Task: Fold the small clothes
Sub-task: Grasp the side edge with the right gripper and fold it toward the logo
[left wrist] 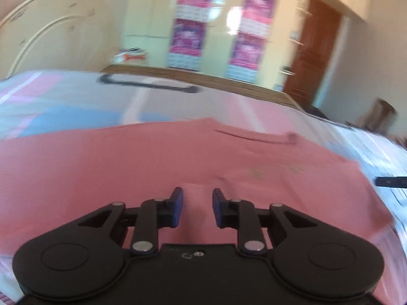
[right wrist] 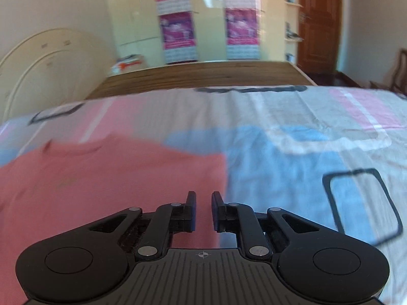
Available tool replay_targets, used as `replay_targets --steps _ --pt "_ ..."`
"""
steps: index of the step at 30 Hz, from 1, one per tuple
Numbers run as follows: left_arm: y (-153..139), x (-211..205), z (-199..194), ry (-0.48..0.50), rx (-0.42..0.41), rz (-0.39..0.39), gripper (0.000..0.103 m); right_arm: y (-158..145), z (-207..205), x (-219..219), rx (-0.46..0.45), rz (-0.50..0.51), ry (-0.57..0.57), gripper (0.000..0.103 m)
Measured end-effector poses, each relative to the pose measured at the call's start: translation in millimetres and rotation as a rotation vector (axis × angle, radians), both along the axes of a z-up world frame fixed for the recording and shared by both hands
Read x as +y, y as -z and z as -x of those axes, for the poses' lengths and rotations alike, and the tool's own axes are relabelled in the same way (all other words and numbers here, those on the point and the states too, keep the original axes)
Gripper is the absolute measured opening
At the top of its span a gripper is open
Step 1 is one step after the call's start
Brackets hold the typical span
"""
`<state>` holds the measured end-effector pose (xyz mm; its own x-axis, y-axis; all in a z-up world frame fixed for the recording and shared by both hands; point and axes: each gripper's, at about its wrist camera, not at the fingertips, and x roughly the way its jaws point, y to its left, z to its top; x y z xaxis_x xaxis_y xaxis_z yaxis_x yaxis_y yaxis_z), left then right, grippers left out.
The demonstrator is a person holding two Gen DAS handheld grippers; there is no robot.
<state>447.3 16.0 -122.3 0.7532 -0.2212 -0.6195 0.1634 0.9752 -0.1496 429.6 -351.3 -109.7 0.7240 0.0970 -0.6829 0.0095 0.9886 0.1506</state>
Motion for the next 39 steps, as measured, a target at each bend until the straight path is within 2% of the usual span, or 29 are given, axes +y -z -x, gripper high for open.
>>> replay_targets --steps 1,2,3,4,5,6,9,11,12,13,15,16,20,23,25,27,28,29,30,31,32,34,36,37,39 --pt "0.6 -11.6 4.9 0.039 -0.002 -0.021 0.023 2.4 13.4 5.5 0.007 0.006 -0.013 0.013" --pt "5.1 -22.7 7.4 0.079 0.018 -0.03 0.027 9.3 23.4 10.7 0.032 0.012 -0.013 0.013" --pt "11.0 -29.8 5.5 0.107 0.059 -0.034 0.029 18.1 31.5 14.1 0.067 0.03 0.001 0.013" --pt "20.8 -36.8 3.3 0.118 0.109 -0.064 0.029 23.1 41.7 16.8 0.053 0.052 0.014 0.013" --pt "20.2 -40.0 7.6 0.119 0.072 -0.086 0.028 22.9 49.6 19.1 0.042 0.07 0.019 0.013" --pt "16.7 -42.4 9.1 0.121 0.074 -0.104 0.024 19.9 55.0 20.1 0.047 0.078 0.031 0.013" --pt "5.6 -44.1 24.5 0.147 0.017 -0.075 0.028 4.8 76.8 18.3 0.004 0.005 0.045 0.013" --pt "14.5 -51.8 25.3 0.163 0.053 -0.13 0.03 10.7 78.7 26.9 0.038 0.069 0.009 0.013" --pt "22.6 -50.7 23.2 0.154 0.079 -0.126 0.029 19.2 75.9 29.7 0.069 0.084 0.005 0.013" --pt "22.6 -47.9 23.2 0.143 0.065 -0.101 0.029 19.0 75.9 30.6 0.058 0.083 0.01 0.013" --pt "14.0 -46.7 18.0 0.121 0.068 -0.081 0.027 10.6 70.2 33.6 0.066 0.078 0.018 0.013" --pt "8.4 -48.4 16.7 0.118 0.043 -0.075 0.027 5.0 68.1 34.8 0.039 0.068 0.013 0.013" --pt "1.9 -65.2 -5.6 0.143 0.025 -0.086 0.033 -3.8 37.9 50.9 -0.015 0.031 -0.043 0.013" --pt "11.0 -81.6 -31.7 0.171 0.038 -0.121 0.042 4.6 -0.3 74.4 -0.02 0.019 -0.108 0.013" --pt "22.0 -85.2 -50.4 0.169 0.075 -0.118 0.041 14.8 -25.4 85.4 0.002 -0.022 -0.146 0.013" --pt "24.6 -76.5 -58.1 0.145 0.06 -0.129 0.038 23.1 -43.5 88.4 -0.005 -0.012 -0.192 0.013" --pt "26.1 -68.1 -57.7 0.134 0.066 -0.118 0.036 25.5 -50.3 83.7 -0.01 0.03 -0.177 0.013" --pt "26.0 -58.7 -58.9 0.129 0.068 -0.109 0.029 28.7 -58.5 69.4 -0.001 0.073 -0.109 0.013" --pt "25.3 -50.5 -60.1 0.131 0.072 -0.102 0.022 30.8 -65.7 46.9 0.018 0.075 -0.016 0.013" --pt "25.0 -44.8 -60.4 0.138 0.074 -0.097 0.019 32.2 -70.1 20.8 0.028 0.035 0.066 0.009" --pt "24.7 -43.0 -60.0 0.148 0.073 -0.104 0.019 32.5 -74.0 0.7 0.033 -0.004 0.105 0.0" --pt "23.9 -48.6 -59.2 0.161 0.068 -0.135 0.02 30.6 -80.7 -9.5 0.055 -0.019 0.081 0.0" --pt "22.8 -57.6 -57.6 0.161 0.066 -0.156 0.03 27.5 -79.5 1.4 0.06 0.037 0.053 0.0" --pt "21.9 -62.7 -55.7 0.16 0.063 -0.169 0.032 25.9 -76.5 6.9 0.06 0.06 0.042 0.0" --pt "18.1 -70.2 -52.6 0.168 0.057 -0.196 0.036 20.8 -63.0 13.6 0.042 0.047 0.04 0.0"
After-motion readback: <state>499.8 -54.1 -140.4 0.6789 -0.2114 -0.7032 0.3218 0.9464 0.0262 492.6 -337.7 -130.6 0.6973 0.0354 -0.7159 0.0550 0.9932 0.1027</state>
